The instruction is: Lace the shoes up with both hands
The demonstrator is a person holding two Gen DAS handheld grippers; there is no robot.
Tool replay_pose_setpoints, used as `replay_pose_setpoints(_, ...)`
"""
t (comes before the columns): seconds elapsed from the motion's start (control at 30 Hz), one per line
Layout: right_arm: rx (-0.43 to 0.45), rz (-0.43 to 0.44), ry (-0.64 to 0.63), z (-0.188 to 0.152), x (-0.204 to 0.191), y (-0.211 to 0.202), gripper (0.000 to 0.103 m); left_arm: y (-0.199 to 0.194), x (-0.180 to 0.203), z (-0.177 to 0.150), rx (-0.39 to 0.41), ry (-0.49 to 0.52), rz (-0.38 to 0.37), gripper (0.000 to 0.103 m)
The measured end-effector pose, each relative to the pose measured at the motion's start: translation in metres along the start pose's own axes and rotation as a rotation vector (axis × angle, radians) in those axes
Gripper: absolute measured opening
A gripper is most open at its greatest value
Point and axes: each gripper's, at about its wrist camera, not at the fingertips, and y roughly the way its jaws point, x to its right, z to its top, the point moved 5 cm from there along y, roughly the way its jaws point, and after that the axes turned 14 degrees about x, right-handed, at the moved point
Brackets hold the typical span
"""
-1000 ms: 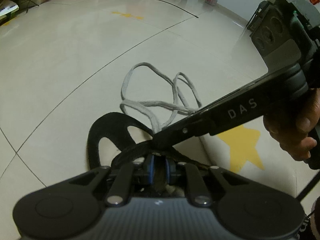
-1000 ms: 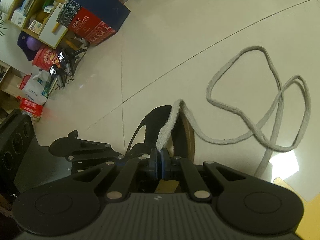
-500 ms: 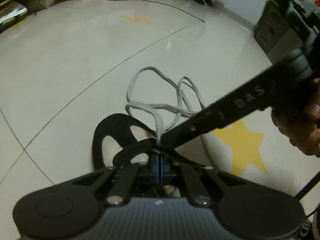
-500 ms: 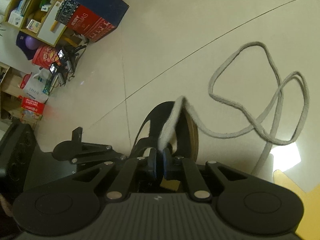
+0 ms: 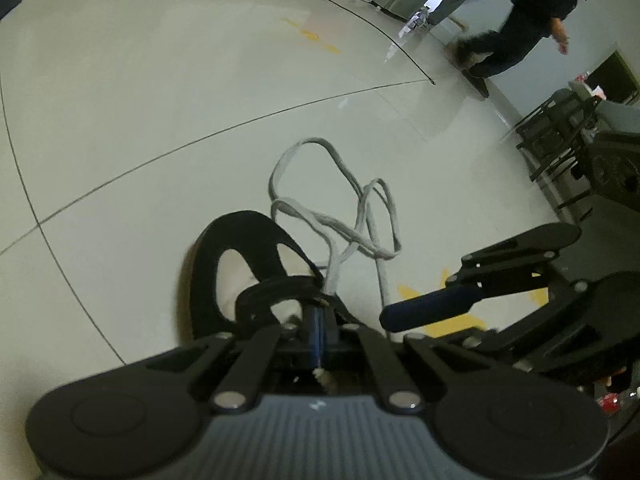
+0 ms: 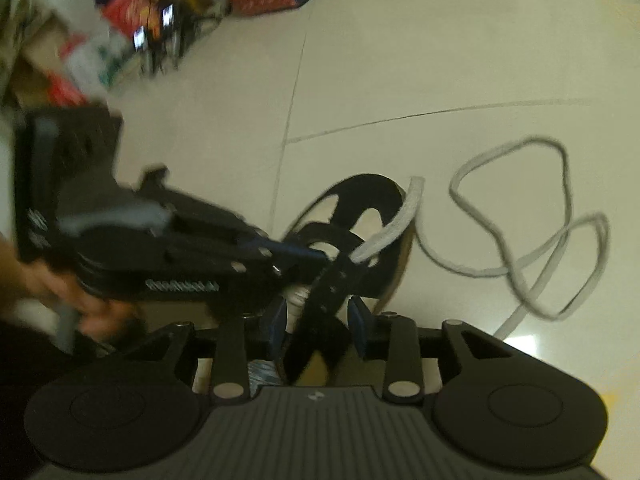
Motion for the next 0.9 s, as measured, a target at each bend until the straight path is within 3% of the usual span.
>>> replay_pose_setpoints(0.17, 0.021, -0.054, -0.027, 0.0, 0.006, 0.0, 0.027, 0.003, -0.001, -0.003, -0.01, 0.046, 0.018, 0.0)
replay_pose_setpoints(0.4, 0.03, -0.047, 0.048, -0.002, 0.022, 0.0, 0.027, 0.005, 0.009, -0.001, -0.044, 0.209, 0.016, 0.001)
replay_pose_setpoints(0.9, 0.038, -0.033, 0.068, -0.005, 0.024, 0.001, 0.027, 0.031, 0.006, 0.0, -0.089, 0.225, -0.055, 0.008)
